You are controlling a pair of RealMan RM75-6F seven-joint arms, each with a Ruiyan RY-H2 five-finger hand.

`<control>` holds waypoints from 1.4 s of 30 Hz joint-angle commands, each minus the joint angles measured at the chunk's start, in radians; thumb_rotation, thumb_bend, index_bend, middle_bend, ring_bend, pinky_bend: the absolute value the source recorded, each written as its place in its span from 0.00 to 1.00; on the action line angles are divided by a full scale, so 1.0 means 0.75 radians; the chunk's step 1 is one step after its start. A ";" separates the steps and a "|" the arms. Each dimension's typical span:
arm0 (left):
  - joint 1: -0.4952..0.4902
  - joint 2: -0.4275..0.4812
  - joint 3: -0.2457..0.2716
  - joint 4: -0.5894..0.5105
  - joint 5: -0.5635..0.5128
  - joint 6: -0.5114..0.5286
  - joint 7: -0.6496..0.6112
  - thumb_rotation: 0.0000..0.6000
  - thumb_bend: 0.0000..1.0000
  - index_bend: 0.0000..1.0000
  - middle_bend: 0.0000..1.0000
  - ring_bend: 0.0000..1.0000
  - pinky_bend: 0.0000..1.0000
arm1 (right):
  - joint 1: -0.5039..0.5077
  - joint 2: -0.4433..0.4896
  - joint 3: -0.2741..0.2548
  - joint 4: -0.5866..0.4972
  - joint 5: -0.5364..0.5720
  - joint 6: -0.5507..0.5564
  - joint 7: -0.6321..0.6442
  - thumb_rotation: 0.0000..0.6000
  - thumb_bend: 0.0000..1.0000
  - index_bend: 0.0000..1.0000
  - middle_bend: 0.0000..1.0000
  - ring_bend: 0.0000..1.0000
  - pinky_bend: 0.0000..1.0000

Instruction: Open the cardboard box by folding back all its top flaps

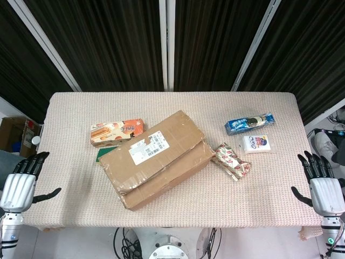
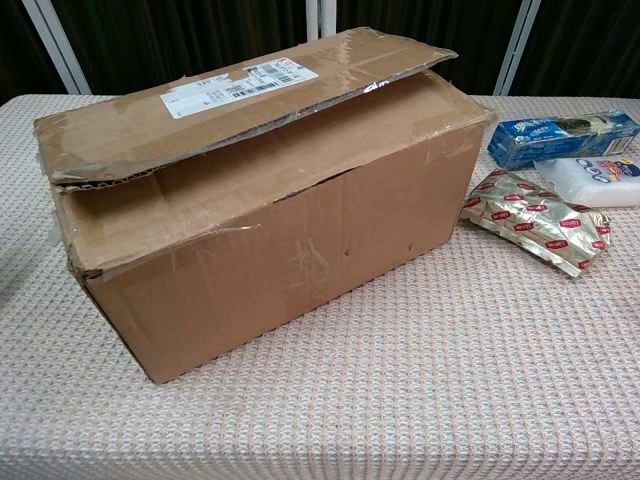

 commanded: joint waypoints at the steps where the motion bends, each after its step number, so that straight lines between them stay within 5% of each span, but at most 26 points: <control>1: 0.000 0.000 -0.001 0.000 -0.001 0.000 0.000 0.77 0.01 0.09 0.12 0.13 0.22 | 0.000 0.000 0.000 0.000 0.000 0.000 -0.001 1.00 0.14 0.00 0.00 0.00 0.00; 14: -0.024 0.029 -0.008 -0.064 0.038 0.000 -0.035 0.77 0.01 0.09 0.12 0.13 0.22 | 0.000 0.007 -0.002 -0.004 -0.007 0.000 0.003 1.00 0.14 0.00 0.00 0.00 0.00; 23: -0.103 0.162 -0.105 -0.273 0.067 0.000 -0.025 0.77 0.00 0.09 0.12 0.13 0.22 | 0.017 0.027 0.012 -0.039 -0.007 -0.010 -0.020 1.00 0.14 0.00 0.00 0.00 0.00; 33: -0.288 0.212 -0.161 -0.590 0.122 -0.207 -0.013 0.77 0.00 0.10 0.13 0.13 0.22 | 0.035 0.005 0.011 -0.025 0.012 -0.051 -0.028 1.00 0.14 0.00 0.00 0.00 0.00; 42: -0.459 0.073 -0.190 -0.687 0.045 -0.424 0.109 0.76 0.00 0.10 0.13 0.13 0.21 | 0.021 0.001 0.008 0.002 0.018 -0.032 0.004 1.00 0.14 0.00 0.00 0.00 0.00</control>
